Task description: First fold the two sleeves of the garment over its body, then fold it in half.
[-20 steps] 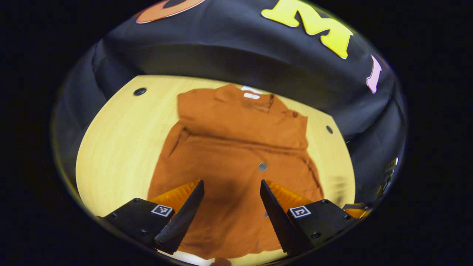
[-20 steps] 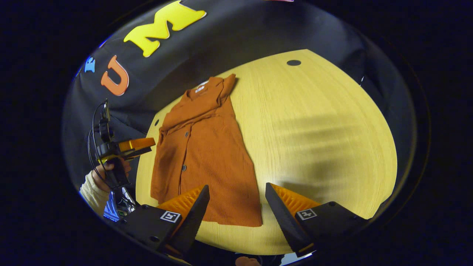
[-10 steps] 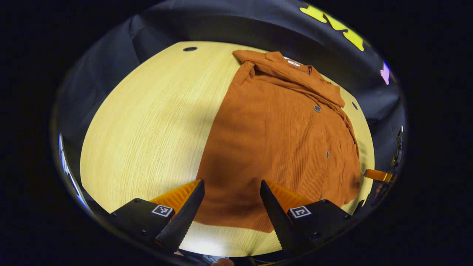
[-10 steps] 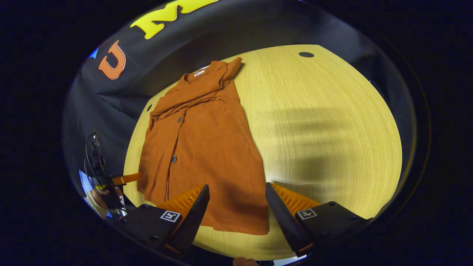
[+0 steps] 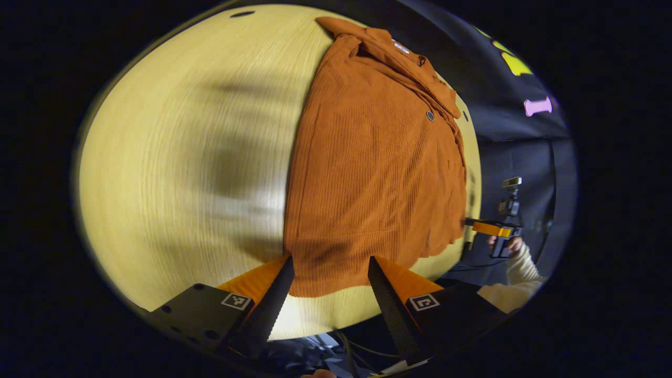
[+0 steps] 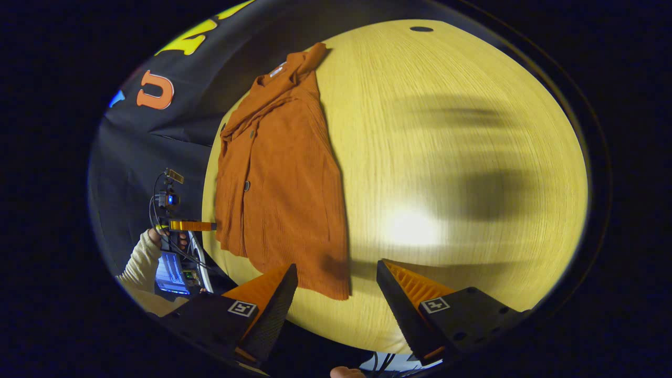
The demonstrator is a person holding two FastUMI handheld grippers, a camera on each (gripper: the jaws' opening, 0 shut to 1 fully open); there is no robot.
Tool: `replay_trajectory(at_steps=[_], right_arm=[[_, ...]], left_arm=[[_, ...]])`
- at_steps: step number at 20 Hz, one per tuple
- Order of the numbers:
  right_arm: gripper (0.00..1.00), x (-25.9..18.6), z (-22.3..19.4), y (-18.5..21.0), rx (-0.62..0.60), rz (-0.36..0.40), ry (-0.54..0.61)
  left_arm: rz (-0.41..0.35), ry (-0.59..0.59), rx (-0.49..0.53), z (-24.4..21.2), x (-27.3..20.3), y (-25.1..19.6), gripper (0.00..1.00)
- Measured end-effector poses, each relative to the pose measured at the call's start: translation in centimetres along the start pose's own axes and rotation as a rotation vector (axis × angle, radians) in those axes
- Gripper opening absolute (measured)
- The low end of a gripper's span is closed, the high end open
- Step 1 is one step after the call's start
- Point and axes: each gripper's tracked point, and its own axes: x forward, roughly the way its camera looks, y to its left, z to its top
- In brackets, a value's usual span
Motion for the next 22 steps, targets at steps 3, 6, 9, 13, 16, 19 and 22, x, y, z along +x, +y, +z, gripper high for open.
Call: replay_trajectory(at_steps=[3,6,9,13,16,19,22], right_arm=[[0.97,-0.6,-0.6,-0.2,0.055,0.048,0.038],[0.97,-0.1,-1.0,0.2,0.077,0.081,0.076],[0.95,0.8,-1.0,1.4,0.077,0.120,0.110],[0.93,2.0,-0.6,3.0,0.074,0.174,0.131],[0.90,2.7,-0.5,3.5,0.080,0.189,0.142],[0.82,3.3,-0.3,4.2,0.091,0.218,0.150],[0.63,4.3,-0.4,4.1,0.103,0.221,0.162]], left_arm=[[-0.010,0.047,-0.003,-0.3,-0.9,1.8,0.93],[-0.034,0.050,-0.004,-0.1,-1.6,2.3,0.91],[-0.076,0.057,0.010,-0.2,-1.5,1.6,0.91],[-0.110,0.090,0.036,-0.7,-0.8,0.6,0.88],[-0.138,0.091,0.044,-0.6,0.0,0.1,0.78],[-0.166,0.060,0.029,-0.3,0.3,-0.1,0.75],[-0.150,0.033,0.043,-0.3,1.0,0.1,0.55]])
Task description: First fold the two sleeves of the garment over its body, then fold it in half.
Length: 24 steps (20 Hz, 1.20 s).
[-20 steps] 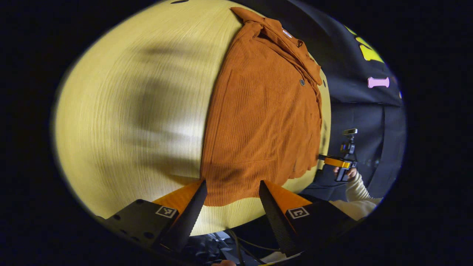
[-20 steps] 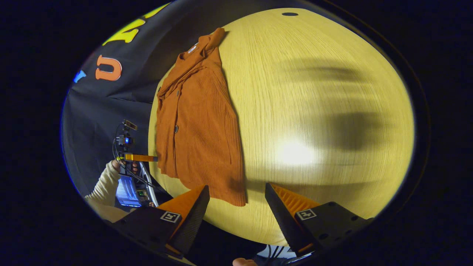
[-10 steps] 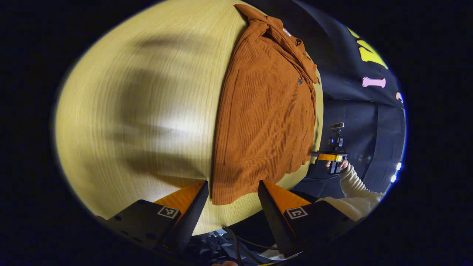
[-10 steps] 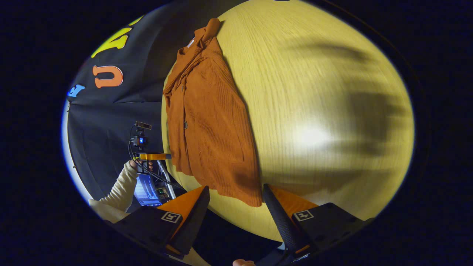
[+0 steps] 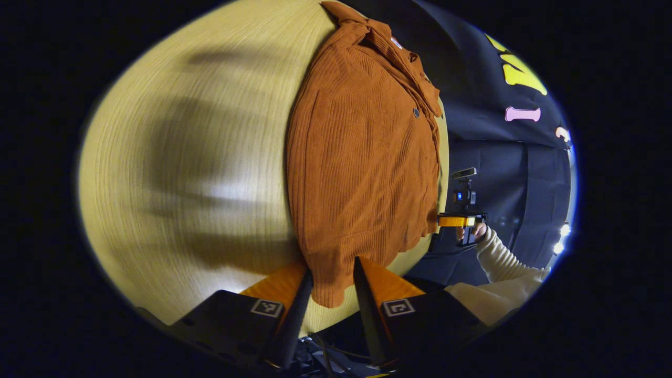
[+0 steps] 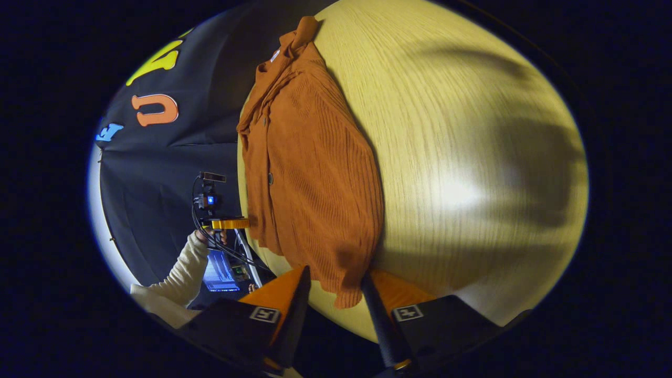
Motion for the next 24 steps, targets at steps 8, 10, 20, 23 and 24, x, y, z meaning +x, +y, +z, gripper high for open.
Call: replay_trajectory(at_steps=[8,10,20,23,24], right_arm=[[0.08,0.8,0.4,-1.2,-0.036,-0.073,-0.013],[0.05,0.2,1.3,-1.2,-0.073,-0.091,-0.023],[0.02,-4.2,-0.1,9.0,-0.306,0.053,-0.143],[0.04,-6.4,2.1,13.8,-0.363,0.117,-0.213],[0.04,-7.2,3.1,15.1,-0.383,0.132,-0.233]], left_arm=[[0.096,0.000,0.016,-0.6,-0.1,0.8,0.10],[0.129,-0.012,0.064,-0.2,-0.1,0.5,0.05],[0.142,-0.167,0.221,3.4,-2.0,-7.2,0.03],[0.126,-0.247,0.281,5.0,-3.0,-8.6,0.03],[0.125,-0.280,0.302,5.7,-3.8,-9.3,0.03]])
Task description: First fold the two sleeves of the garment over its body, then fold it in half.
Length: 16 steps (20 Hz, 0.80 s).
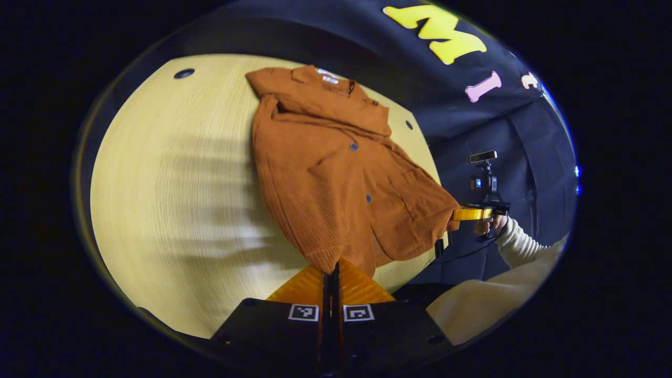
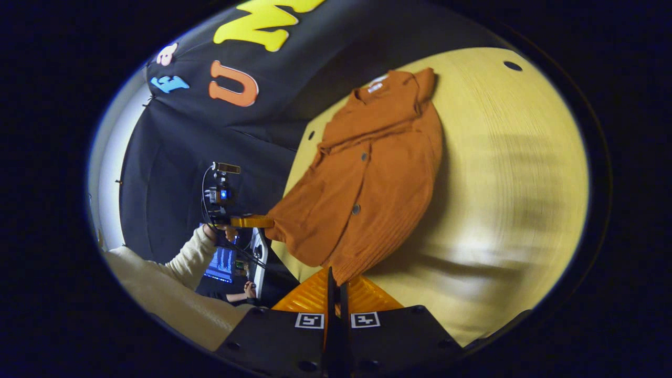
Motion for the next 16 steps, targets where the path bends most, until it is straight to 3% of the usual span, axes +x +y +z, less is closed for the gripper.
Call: replay_trajectory(at_steps=[4,10,16], right_arm=[[0.04,0.4,5.5,3.3,-0.107,0.016,-0.045],[0.04,2.0,15.5,4.6,-0.248,-0.047,-0.107],[0.04,3.6,25.0,3.5,-0.277,-0.102,-0.216]], left_arm=[[0.033,-0.140,0.108,5.6,-2.2,-1.1,0.03],[0.258,-0.128,0.365,13.0,-2.0,1.7,0.03],[0.354,-0.306,0.353,24.3,-0.2,3.9,0.03]])
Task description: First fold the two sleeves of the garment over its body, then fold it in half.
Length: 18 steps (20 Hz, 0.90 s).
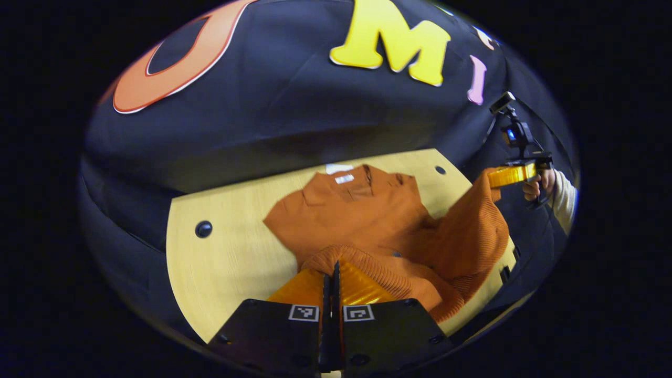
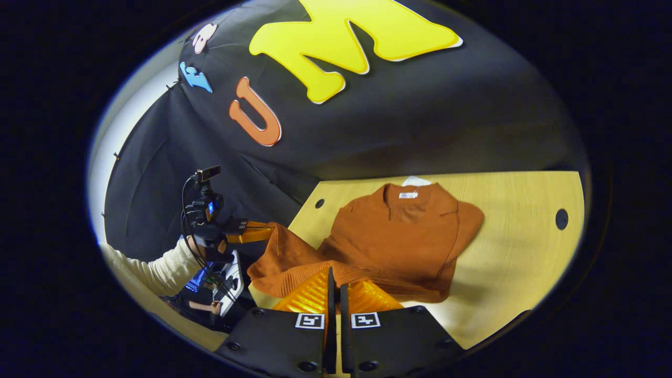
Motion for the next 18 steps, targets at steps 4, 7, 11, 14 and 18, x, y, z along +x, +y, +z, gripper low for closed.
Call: replay_trajectory(at_steps=[4,7,11,14,18], right_arm=[[0.04,4.1,4.2,-5.2,0.040,-0.071,-0.063],[0.04,7.2,5.4,-11.1,0.098,-0.150,-0.087],[0.04,11.0,4.7,-19.0,0.225,-0.250,-0.105],[0.04,9.7,5.0,-21.9,0.319,-0.278,-0.150],[0.06,5.0,6.4,-23.2,0.364,-0.309,-0.193]], left_arm=[[0.093,-0.053,-0.026,3.6,6.0,3.7,0.03],[0.122,-0.062,-0.057,4.5,11.6,5.2,0.03],[0.136,-0.076,-0.091,4.4,17.3,6.3,0.03],[0.144,-0.051,-0.157,2.7,19.7,7.1,0.03],[0.072,-0.099,-0.281,2.6,20.3,6.9,0.04]])
